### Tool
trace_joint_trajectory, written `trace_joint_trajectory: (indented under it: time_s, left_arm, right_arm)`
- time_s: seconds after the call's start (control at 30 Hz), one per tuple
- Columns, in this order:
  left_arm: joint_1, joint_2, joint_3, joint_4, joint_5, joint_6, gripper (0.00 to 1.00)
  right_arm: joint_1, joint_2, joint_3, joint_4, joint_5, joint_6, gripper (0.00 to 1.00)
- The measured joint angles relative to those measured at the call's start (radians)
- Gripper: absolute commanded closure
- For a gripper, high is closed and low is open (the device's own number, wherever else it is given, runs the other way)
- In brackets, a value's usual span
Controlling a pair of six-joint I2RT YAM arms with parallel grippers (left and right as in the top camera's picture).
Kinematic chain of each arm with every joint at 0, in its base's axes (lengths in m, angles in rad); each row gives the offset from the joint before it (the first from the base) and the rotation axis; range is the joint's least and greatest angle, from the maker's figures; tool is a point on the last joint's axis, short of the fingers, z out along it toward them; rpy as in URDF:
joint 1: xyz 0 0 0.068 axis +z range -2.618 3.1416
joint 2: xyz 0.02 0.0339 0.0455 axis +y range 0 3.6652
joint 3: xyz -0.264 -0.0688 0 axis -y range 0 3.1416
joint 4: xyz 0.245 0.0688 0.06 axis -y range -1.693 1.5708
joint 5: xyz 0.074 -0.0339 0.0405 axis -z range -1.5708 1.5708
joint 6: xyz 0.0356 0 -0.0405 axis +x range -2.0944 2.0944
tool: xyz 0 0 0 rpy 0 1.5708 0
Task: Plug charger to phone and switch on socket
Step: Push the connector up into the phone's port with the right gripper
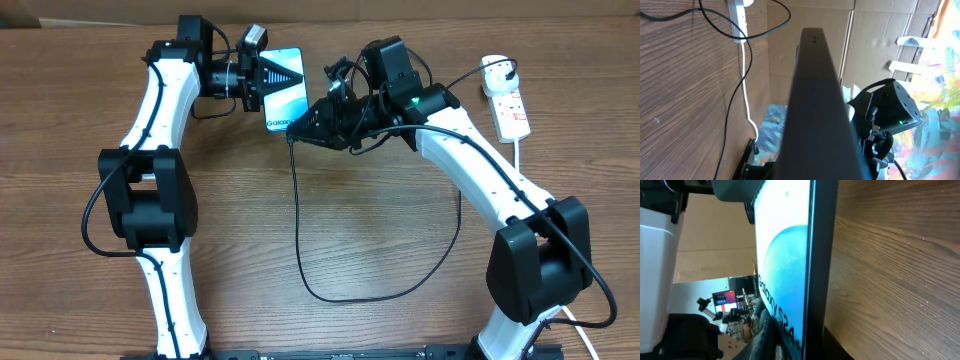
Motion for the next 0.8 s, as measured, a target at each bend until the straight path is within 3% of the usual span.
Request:
trace_joint_trajectory:
  time_s: [0.27,0.53,0.8]
  left_arm:
    - [0.0,0.0,0.0,0.013,-0.005,-0.004,0.96]
    - [0.0,0.0,0.0,0.126,-0.005,-0.077,0.96]
    - [0.0,0.0,0.0,0.231,-0.005,-0.209,0.96]
  right_arm:
    - [-0.005,0.0,0.0,-0.003,-0.015,-0.024,0.71]
    - [-0.031,0.0,0.0,0.005,-0.074,-0.051,0.62]
    - [-0.006,0.0,0.0,-0.01,-0.057,-0.074,0.67]
